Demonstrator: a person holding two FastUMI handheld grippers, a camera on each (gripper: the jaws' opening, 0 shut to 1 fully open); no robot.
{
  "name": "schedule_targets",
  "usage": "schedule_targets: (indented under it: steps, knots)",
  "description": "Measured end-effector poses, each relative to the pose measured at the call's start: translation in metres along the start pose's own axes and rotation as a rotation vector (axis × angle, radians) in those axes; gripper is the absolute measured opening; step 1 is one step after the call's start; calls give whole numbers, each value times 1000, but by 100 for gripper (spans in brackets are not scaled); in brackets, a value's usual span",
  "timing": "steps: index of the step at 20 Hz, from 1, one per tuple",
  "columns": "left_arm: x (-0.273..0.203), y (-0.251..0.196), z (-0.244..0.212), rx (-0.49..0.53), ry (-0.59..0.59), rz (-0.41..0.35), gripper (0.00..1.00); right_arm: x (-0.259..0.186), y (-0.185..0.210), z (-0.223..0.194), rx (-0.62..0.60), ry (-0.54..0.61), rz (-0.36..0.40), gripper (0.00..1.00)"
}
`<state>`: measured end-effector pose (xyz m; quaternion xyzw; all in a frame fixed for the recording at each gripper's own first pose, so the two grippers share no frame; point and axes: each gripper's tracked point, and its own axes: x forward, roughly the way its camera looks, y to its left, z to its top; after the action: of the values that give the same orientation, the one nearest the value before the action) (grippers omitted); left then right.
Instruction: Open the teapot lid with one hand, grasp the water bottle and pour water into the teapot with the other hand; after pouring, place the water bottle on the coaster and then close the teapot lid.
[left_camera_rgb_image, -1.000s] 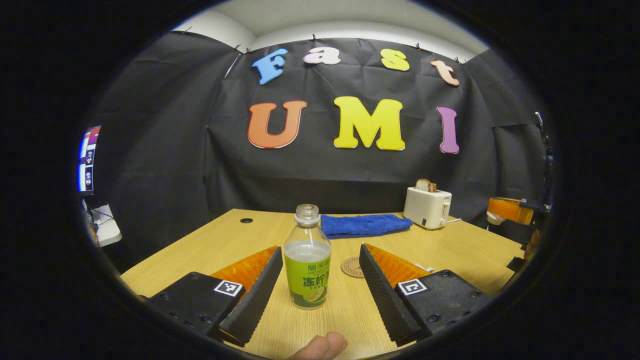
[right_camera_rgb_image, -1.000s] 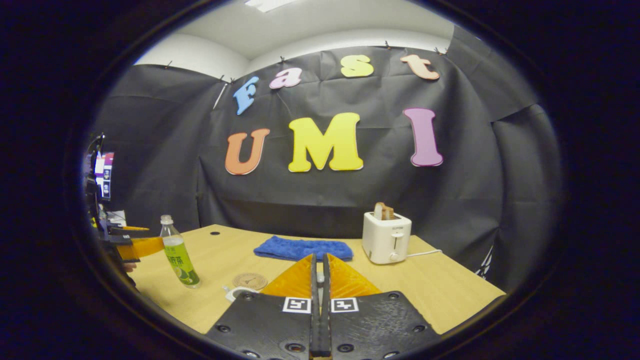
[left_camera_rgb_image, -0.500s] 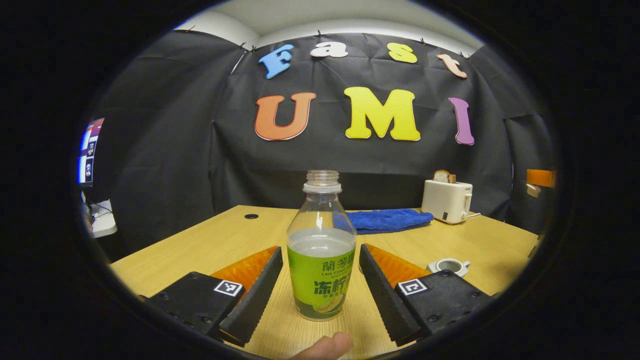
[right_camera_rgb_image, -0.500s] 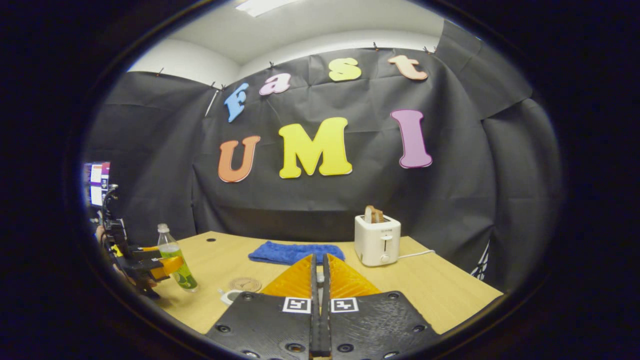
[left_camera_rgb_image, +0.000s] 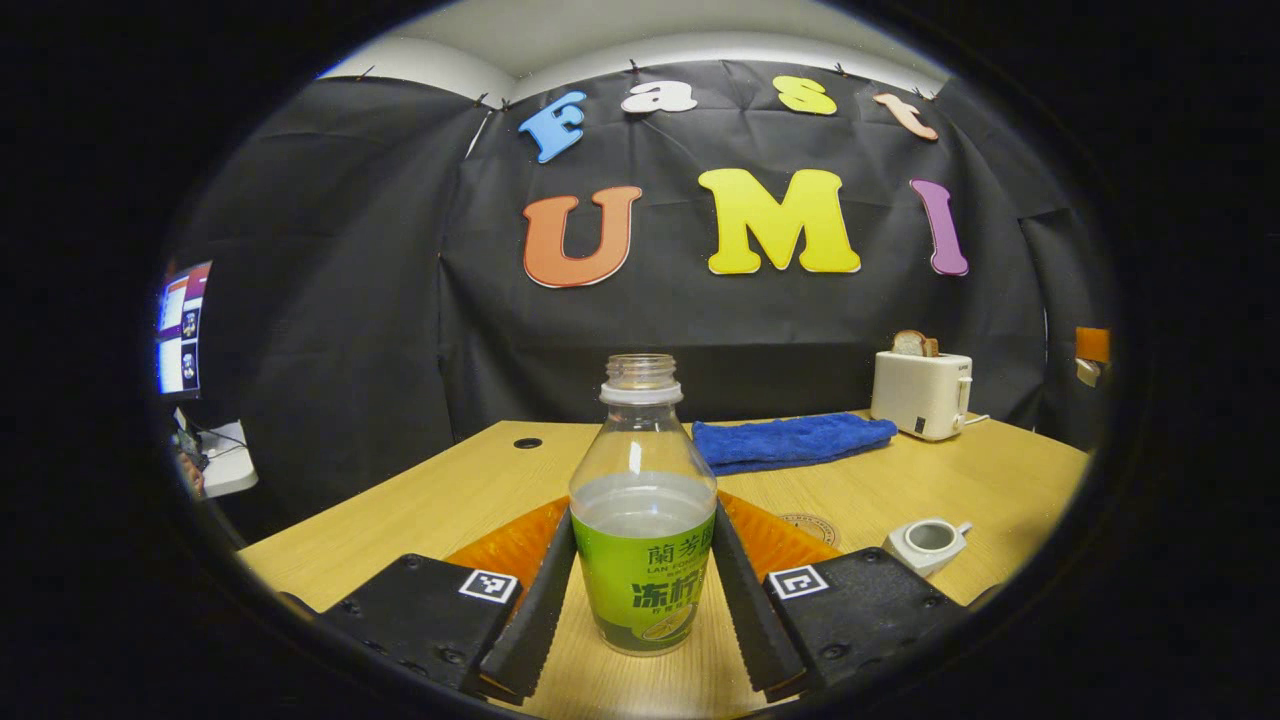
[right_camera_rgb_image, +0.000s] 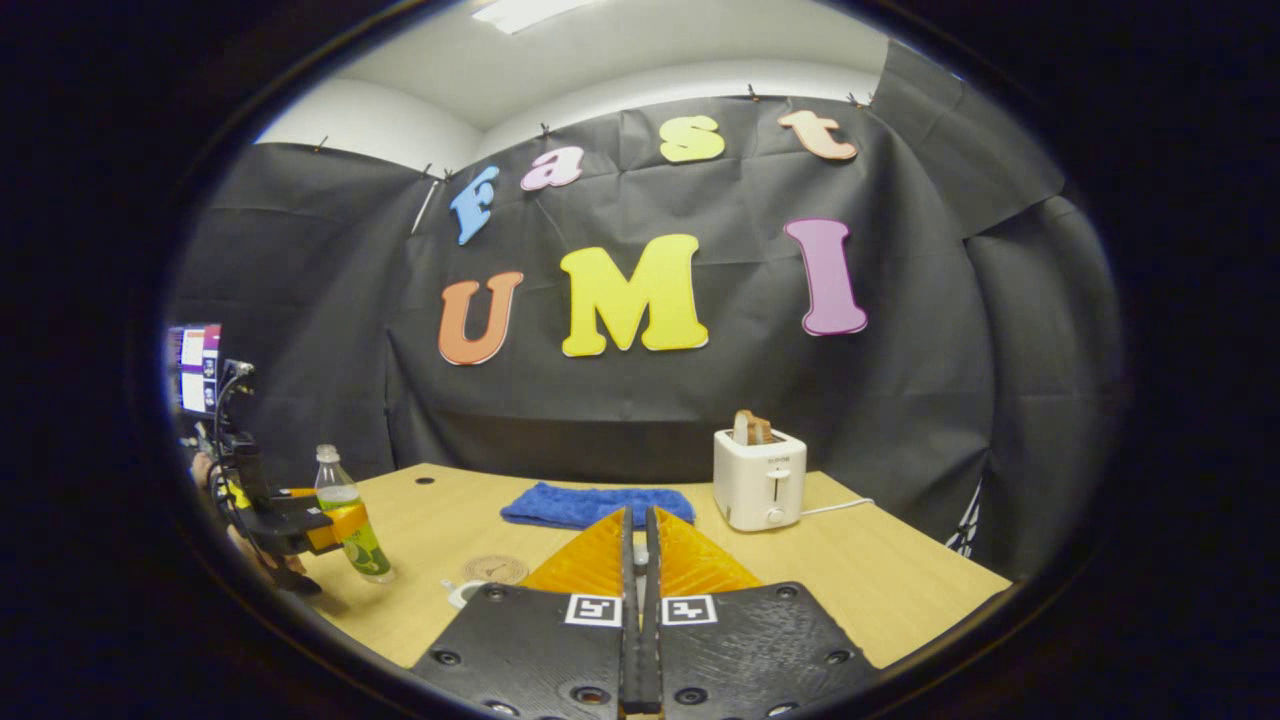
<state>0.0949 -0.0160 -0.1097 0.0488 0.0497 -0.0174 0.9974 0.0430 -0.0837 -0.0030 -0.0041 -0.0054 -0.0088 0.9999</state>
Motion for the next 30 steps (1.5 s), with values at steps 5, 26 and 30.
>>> schedule_targets:
  steps: [5, 26, 30]
  knots:
    - [-14, 14, 8, 218, 19, 97, 76, -6, 3, 8, -17, -18, 2, 0]
    - [-8, -60, -28, 1239, 95, -33, 75, -18, -19, 17, -65, -15, -54, 0]
    - [-6, -67, -31, 1326, 100, -57, 75, -17, -17, 15, -72, -8, -54, 0]
